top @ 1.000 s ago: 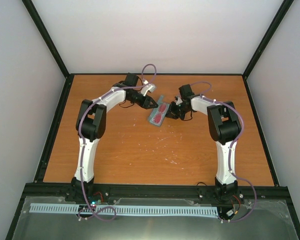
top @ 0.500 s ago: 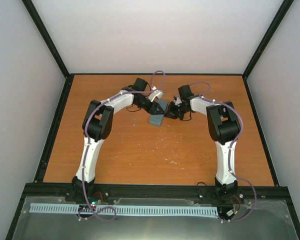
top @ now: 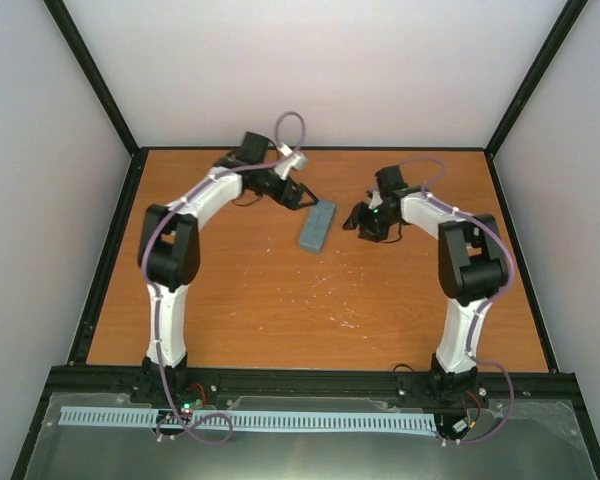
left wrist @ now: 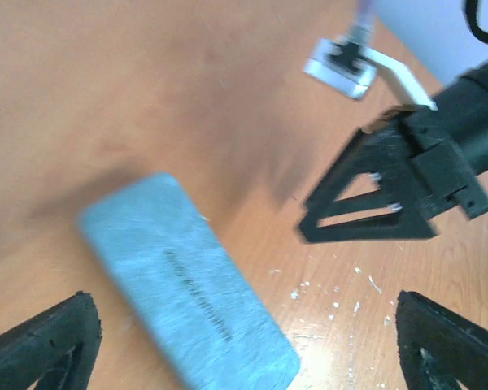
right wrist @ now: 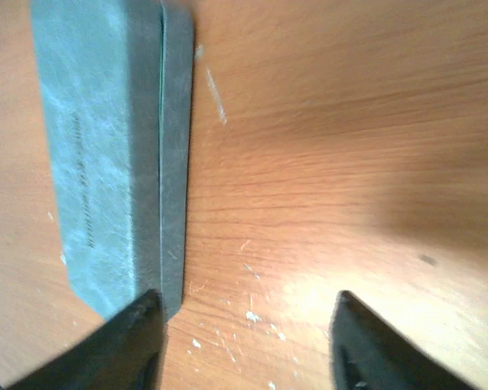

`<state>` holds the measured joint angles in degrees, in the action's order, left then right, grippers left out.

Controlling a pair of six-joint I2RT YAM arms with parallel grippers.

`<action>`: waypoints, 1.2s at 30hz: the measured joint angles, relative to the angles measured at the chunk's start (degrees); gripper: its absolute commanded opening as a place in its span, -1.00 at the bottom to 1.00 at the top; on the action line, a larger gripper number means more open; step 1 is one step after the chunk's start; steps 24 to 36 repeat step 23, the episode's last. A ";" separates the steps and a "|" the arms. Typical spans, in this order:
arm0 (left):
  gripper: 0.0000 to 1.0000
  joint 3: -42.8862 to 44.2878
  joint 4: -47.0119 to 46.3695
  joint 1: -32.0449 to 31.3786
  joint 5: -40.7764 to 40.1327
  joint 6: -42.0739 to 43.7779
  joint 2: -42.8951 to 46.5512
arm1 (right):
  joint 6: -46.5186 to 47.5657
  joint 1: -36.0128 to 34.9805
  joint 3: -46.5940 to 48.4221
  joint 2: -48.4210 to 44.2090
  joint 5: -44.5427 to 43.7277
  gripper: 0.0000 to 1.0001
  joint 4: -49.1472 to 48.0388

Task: Organize the sunglasses
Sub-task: Reset both arms

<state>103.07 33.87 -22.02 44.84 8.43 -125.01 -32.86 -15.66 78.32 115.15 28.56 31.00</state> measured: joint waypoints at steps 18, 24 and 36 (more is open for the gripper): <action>0.99 -32.63 -4.98 17.64 -20.87 0.94 30.69 | 9.81 8.85 -1.14 -18.99 -18.78 1.00 16.57; 0.99 -36.41 -2.40 19.10 -23.67 0.94 30.69 | 9.62 9.22 -1.01 -18.34 -19.91 1.00 17.73; 0.99 -36.41 -2.40 19.10 -23.67 0.94 30.69 | 9.62 9.22 -1.01 -18.34 -19.91 1.00 17.73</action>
